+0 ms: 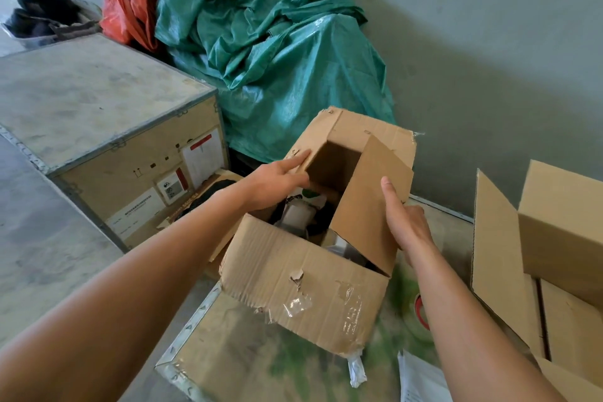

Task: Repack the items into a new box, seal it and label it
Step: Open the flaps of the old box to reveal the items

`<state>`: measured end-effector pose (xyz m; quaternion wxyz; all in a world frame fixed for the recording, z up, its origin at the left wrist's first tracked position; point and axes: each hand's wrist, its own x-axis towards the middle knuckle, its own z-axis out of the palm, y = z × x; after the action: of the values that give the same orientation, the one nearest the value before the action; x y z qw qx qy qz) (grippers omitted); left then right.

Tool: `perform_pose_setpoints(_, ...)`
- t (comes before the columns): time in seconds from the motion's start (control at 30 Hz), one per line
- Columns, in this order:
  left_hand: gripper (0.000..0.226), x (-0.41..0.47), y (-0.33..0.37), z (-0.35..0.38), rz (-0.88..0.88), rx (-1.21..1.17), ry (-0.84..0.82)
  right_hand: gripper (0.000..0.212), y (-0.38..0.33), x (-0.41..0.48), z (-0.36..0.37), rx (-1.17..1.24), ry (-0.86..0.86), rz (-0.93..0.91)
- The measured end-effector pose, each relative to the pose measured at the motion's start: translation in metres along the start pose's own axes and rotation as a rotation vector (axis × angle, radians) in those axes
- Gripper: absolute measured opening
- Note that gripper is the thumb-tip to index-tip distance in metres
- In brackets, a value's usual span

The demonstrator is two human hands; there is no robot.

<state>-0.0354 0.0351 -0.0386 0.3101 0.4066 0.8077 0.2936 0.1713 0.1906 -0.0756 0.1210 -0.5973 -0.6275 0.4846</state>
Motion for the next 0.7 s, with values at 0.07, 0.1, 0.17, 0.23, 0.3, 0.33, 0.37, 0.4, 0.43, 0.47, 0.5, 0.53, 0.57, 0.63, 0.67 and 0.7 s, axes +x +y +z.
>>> perform_pose_setpoints(0.07, 0.057, -0.005, 0.000, -0.014, 0.027, -0.044, 0.092, 0.107, -0.002, -0.002, 0.000, 0.051, -0.010, 0.012)
perform_pose_setpoints(0.1, 0.054, -0.007, -0.001, -0.023, 0.029, -0.070, 0.130, 0.109, -0.002, -0.002, 0.000, 0.082, -0.013, 0.015)
perform_pose_setpoints(0.17, 0.048, -0.011, -0.005, -0.039, 0.024, -0.134, 0.218, 0.110, -0.001, -0.001, 0.000, 0.137, -0.012, 0.026)
perform_pose_setpoints(0.23, 0.049, -0.014, -0.012, -0.051, 0.023, -0.131, 0.383, 0.106, 0.001, -0.001, 0.001, 0.161, 0.000, 0.037)
perform_pose_setpoints(0.3, 0.061, -0.015, -0.026, -0.055, -0.005, 0.037, 0.589, 0.104, 0.002, 0.000, 0.002, 0.157, 0.008, 0.037)
perform_pose_setpoints(0.33, 0.069, -0.016, -0.033, -0.052, -0.048, 0.194, 0.634, 0.103, 0.002, 0.000, 0.003, 0.146, 0.010, 0.038)
perform_pose_setpoints(0.37, 0.074, -0.016, -0.041, -0.045, -0.112, 0.387, 0.624, 0.102, 0.002, -0.001, 0.003, 0.131, 0.014, 0.039)
perform_pose_setpoints(0.4, 0.072, -0.015, -0.047, -0.037, -0.163, 0.576, 0.576, 0.101, 0.003, -0.001, 0.004, 0.115, 0.019, 0.043)
perform_pose_setpoints(0.43, 0.065, -0.014, -0.052, -0.027, -0.182, 0.707, 0.520, 0.099, 0.003, -0.001, 0.004, 0.105, 0.021, 0.046)
perform_pose_setpoints(0.47, 0.055, -0.011, -0.058, -0.018, -0.174, 0.757, 0.459, 0.096, 0.004, 0.000, 0.005, 0.100, 0.021, 0.051)
perform_pose_setpoints(0.5, 0.049, -0.008, -0.061, -0.009, -0.158, 0.705, 0.399, 0.094, 0.005, 0.000, 0.005, 0.099, 0.018, 0.047)
perform_pose_setpoints(0.53, 0.047, -0.007, -0.063, -0.001, -0.152, 0.580, 0.325, 0.092, 0.006, 0.001, 0.005, 0.101, 0.012, 0.041)
perform_pose_setpoints(0.57, 0.050, -0.005, -0.065, 0.006, -0.161, 0.440, 0.240, 0.089, 0.007, 0.001, 0.004, 0.102, 0.006, 0.032)
perform_pose_setpoints(0.63, 0.065, -0.003, -0.065, 0.017, -0.204, 0.283, 0.112, 0.082, 0.008, 0.000, 0.005, 0.089, -0.010, 0.018)
perform_pose_setpoints(0.67, 0.072, -0.004, -0.066, 0.021, -0.222, 0.263, 0.101, 0.077, 0.008, -0.001, 0.006, 0.075, -0.019, 0.018)
perform_pose_setpoints(0.7, 0.075, -0.004, -0.067, 0.024, -0.229, 0.275, 0.116, 0.073, 0.007, -0.003, 0.007, 0.062, -0.025, 0.015)
